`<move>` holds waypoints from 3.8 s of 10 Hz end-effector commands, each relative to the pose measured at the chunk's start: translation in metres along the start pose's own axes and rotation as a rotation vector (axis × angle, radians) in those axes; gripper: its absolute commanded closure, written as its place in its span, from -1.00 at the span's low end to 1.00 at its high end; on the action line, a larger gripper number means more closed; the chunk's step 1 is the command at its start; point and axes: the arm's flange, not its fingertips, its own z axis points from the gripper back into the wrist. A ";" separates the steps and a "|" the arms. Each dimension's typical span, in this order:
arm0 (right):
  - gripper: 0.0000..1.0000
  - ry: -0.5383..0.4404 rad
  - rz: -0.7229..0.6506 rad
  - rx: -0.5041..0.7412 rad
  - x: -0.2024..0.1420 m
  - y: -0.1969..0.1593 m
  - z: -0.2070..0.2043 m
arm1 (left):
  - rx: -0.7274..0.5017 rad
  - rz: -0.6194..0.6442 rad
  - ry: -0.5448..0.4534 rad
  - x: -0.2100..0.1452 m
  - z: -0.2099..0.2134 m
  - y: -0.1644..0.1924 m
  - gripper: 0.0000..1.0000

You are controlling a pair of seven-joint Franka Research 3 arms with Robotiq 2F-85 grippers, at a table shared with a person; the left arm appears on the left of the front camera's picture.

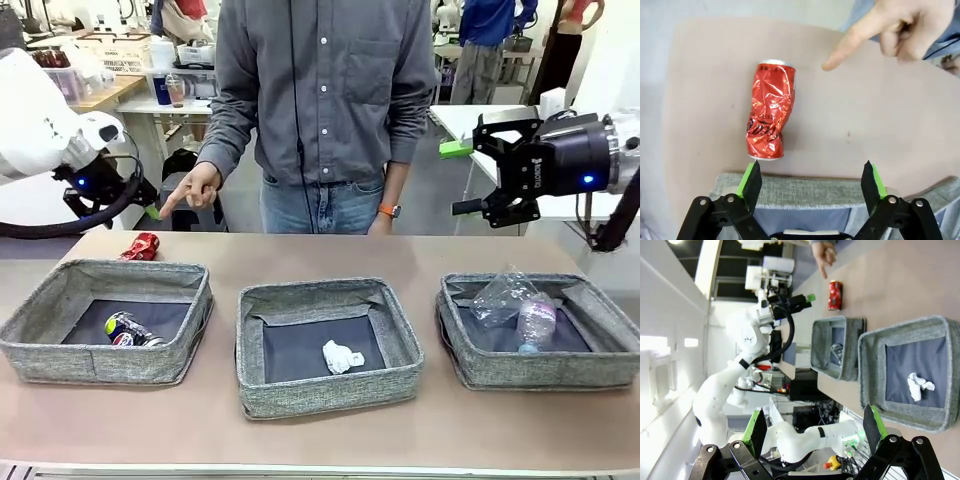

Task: Sort the waste into the appropriate baskets.
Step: Pick up the waste item pointed out by the person.

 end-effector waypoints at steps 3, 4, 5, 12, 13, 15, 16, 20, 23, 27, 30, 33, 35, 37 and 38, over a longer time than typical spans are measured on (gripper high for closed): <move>-1.00 -0.010 0.018 0.029 0.002 -0.001 -0.003 | 0.024 -0.030 0.021 0.007 -0.007 0.002 -1.00; -1.00 -0.010 0.018 0.029 0.002 -0.001 -0.003 | 0.011 -0.060 0.044 0.013 -0.014 0.004 -1.00; -1.00 -0.010 0.018 0.029 0.002 -0.001 -0.003 | 0.019 -0.080 0.031 0.021 -0.025 0.006 -1.00; -1.00 -0.010 0.018 0.029 0.002 -0.001 -0.003 | 0.144 -0.185 0.118 0.031 -0.095 0.014 -1.00; -1.00 -0.010 0.018 0.029 0.002 -0.001 -0.003 | 0.143 -0.179 0.125 0.032 -0.105 0.020 -1.00; -1.00 -0.010 0.018 0.029 0.002 -0.001 -0.003 | 0.149 -0.181 0.126 0.032 -0.114 0.025 -1.00; -1.00 -0.010 0.018 0.029 0.002 -0.001 -0.003 | 0.151 -0.178 0.123 0.033 -0.116 0.026 -1.00; -1.00 -0.010 0.018 0.029 0.002 -0.001 -0.003 | 0.151 -0.168 0.126 0.032 -0.119 0.026 -1.00; -1.00 -0.010 0.018 0.029 0.002 -0.001 -0.003 | 0.192 -0.181 0.104 0.034 -0.119 0.021 0.55; -1.00 -0.010 0.018 0.029 0.002 -0.001 -0.003 | 0.199 -0.171 0.109 0.033 -0.121 0.023 0.96; -1.00 -0.010 0.018 0.029 0.002 -0.001 -0.003 | 0.204 -0.168 0.111 0.032 -0.121 0.023 1.00; -1.00 -0.010 0.018 0.029 0.002 -0.001 -0.003 | 0.179 -0.132 0.112 0.032 -0.117 0.024 1.00; -1.00 -0.010 0.018 0.029 0.002 -0.001 -0.003 | 0.167 -0.083 0.078 0.033 -0.084 0.026 1.00; -1.00 -0.010 0.018 0.029 0.002 -0.001 -0.003 | 0.246 -0.064 0.063 0.028 -0.029 0.027 1.00; -1.00 -0.010 0.018 0.029 0.002 -0.001 -0.003 | 0.217 -0.052 0.061 0.024 -0.001 0.024 1.00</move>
